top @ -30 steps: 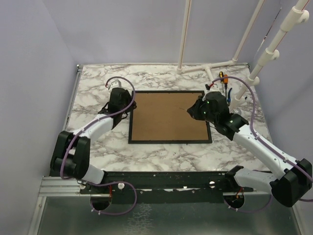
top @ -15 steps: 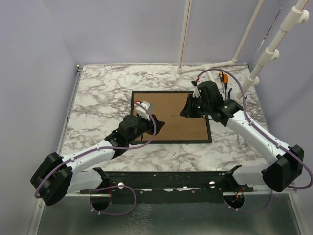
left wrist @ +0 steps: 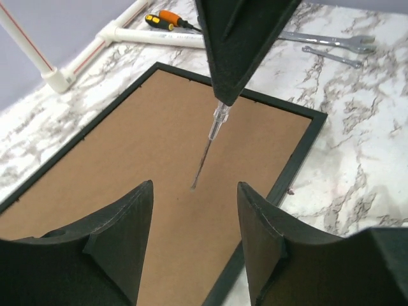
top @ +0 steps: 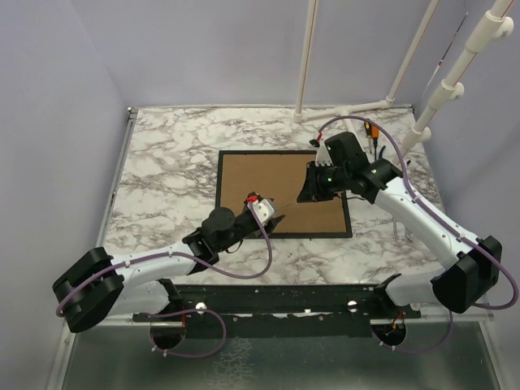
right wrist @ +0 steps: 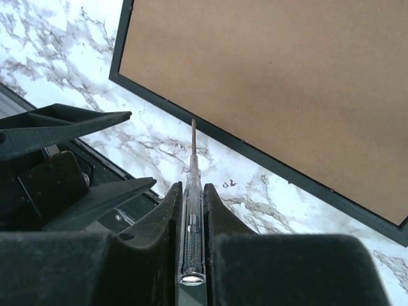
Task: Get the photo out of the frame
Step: Adjust the screwdriver.
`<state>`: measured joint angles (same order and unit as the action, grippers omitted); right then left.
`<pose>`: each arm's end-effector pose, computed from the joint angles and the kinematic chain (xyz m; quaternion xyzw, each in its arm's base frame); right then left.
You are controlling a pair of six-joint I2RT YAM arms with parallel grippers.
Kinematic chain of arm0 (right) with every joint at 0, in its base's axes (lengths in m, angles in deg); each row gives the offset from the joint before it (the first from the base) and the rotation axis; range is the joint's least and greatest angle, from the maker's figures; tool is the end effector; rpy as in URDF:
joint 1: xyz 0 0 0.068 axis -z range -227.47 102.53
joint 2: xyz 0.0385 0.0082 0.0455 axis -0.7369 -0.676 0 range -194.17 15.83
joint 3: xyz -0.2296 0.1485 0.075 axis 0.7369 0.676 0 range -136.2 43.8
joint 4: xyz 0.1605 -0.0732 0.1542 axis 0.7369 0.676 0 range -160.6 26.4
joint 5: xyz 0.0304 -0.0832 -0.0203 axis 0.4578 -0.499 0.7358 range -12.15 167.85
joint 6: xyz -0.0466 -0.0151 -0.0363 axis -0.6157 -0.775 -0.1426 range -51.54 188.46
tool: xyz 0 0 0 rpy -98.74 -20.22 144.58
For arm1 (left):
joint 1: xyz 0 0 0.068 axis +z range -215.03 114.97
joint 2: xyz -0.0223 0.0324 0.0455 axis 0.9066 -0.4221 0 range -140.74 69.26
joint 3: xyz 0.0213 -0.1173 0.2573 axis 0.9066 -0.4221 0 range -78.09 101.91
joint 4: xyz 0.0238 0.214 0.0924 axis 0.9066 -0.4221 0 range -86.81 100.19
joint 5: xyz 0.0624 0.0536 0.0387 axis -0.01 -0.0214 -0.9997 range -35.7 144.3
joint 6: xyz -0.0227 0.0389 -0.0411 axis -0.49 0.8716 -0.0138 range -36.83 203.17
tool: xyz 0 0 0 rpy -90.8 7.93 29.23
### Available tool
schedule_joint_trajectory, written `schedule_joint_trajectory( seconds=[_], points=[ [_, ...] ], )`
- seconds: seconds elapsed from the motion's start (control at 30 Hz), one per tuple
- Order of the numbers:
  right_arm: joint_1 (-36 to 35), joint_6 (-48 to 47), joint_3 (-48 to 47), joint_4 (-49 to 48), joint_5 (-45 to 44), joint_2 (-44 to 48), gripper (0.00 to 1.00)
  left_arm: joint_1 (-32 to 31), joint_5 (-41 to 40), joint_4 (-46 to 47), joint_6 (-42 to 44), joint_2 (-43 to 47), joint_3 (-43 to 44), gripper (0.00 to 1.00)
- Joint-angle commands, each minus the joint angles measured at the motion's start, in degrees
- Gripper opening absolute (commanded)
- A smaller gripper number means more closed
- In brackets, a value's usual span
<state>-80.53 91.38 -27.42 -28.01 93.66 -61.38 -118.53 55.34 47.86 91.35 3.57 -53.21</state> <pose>0.2093 0.1511 0.3305 -0.1304 0.9186 0.2780 0.2490 0.1353 -0.1844 0.2620 0.3776 0.6203 -0.2709 0.6319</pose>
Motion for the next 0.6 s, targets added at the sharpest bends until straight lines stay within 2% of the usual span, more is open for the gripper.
schedule_joint_trajectory(
  seconds=[0.0, 0.2, 0.4, 0.57],
  points=[
    [-0.2, -1.9, -2.5, 3.0, 2.9, -0.2, 0.01, -1.7, 2.3, 5.0, 11.2, -2.4, -0.4, 0.57],
    [-0.2, -2.5, -2.7, 3.4, 4.2, 0.0, 0.01, -1.9, 4.5, 5.0, 12.0, -7.1, 3.1, 0.53],
    [-0.2, -2.9, -2.3, 2.7, 5.5, 0.0, 0.01, -1.9, 5.7, 5.0, 11.9, -10.9, 6.4, 0.38],
    [-0.2, -3.0, -2.0, 2.6, 6.0, 0.1, 0.01, -2.0, 6.5, 5.0, 12.0, -12.7, 8.0, 0.35]
  ],
)
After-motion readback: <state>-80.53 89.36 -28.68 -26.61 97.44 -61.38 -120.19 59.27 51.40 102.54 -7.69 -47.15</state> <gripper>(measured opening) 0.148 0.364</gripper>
